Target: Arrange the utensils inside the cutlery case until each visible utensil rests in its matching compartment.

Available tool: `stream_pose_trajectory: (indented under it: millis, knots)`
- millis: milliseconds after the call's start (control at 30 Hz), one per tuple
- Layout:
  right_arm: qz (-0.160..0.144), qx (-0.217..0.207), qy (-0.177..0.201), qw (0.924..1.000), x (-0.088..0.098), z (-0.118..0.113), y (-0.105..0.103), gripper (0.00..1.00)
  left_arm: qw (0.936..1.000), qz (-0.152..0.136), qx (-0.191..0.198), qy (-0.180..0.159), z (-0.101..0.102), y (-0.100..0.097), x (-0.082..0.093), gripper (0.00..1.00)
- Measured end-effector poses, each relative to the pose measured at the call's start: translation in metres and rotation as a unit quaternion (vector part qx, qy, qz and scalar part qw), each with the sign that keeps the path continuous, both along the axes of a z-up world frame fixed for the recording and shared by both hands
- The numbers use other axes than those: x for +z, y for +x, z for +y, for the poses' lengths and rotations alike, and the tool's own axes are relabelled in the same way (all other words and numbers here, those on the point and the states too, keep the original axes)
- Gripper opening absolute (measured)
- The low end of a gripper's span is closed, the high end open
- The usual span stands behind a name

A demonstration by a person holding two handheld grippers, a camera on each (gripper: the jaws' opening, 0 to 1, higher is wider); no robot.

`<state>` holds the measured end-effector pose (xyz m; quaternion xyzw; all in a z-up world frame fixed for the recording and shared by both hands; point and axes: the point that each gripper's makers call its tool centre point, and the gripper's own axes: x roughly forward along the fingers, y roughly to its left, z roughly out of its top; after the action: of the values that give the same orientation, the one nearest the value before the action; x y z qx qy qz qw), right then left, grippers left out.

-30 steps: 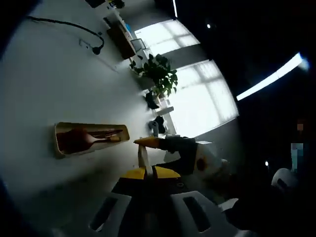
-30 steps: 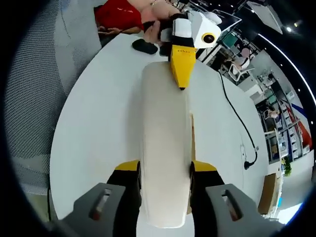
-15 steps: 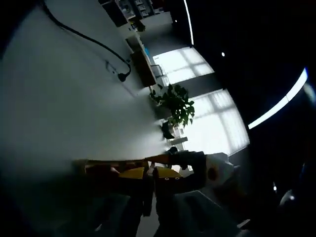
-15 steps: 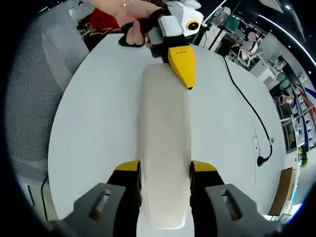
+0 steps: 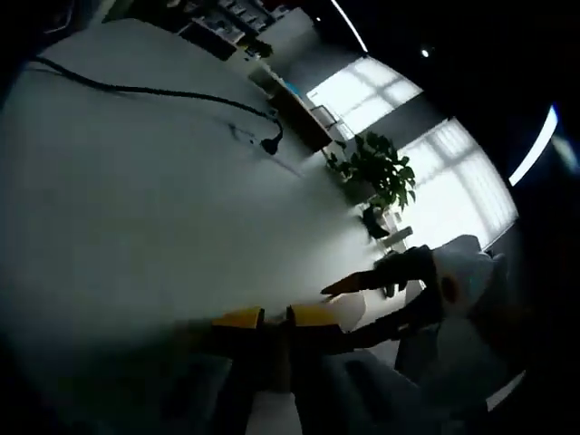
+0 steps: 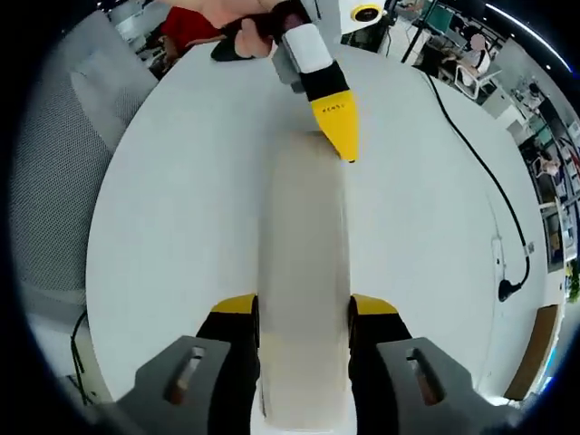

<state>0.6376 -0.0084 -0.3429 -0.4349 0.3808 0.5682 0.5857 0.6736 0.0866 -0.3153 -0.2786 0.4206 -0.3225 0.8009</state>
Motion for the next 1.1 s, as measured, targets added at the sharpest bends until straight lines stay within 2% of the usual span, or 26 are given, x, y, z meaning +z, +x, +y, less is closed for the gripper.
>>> stream_pose_trajectory:
  millis: [33,133,233,600,733,800,933,1100]
  knots:
    - [0.001,0.001,-0.001,1.0,-0.002,0.0,0.0,0.36,0.9999,0.011,0.006,-0.005,0.002,0.0,-0.001,0.14]
    - [0.014,-0.005,0.008,0.9999,-0.001,0.002,0.0,0.36,0.9997,0.007,0.023,0.0,0.012,0.003,-0.005,0.18]
    - [0.023,-0.006,0.005,0.9997,0.001,0.002,-0.003,0.36,0.9988,0.035,0.032,-0.015,0.016,-0.002,-0.011,0.2]
    - [0.061,-0.018,-0.021,0.9977,-0.001,0.006,-0.008,0.37,0.9971,0.064,0.027,-0.03,0.008,-0.015,-0.017,0.22]
    - [0.069,-0.018,-0.024,0.9972,-0.004,0.005,-0.01,0.37,0.9976,0.061,0.026,-0.019,0.009,-0.014,-0.019,0.21]
    - [0.072,-0.022,-0.024,0.9969,-0.004,0.005,-0.01,0.37,0.9983,0.055,0.016,0.001,0.01,-0.016,-0.024,0.21]
    - [0.075,-0.027,-0.018,0.9967,-0.004,0.004,-0.011,0.37,0.9983,0.055,0.02,-0.001,0.009,-0.015,-0.023,0.22]
    - [0.076,-0.02,-0.02,0.9967,-0.006,0.004,-0.011,0.37,0.9991,0.034,0.008,0.025,0.006,-0.015,-0.02,0.21]
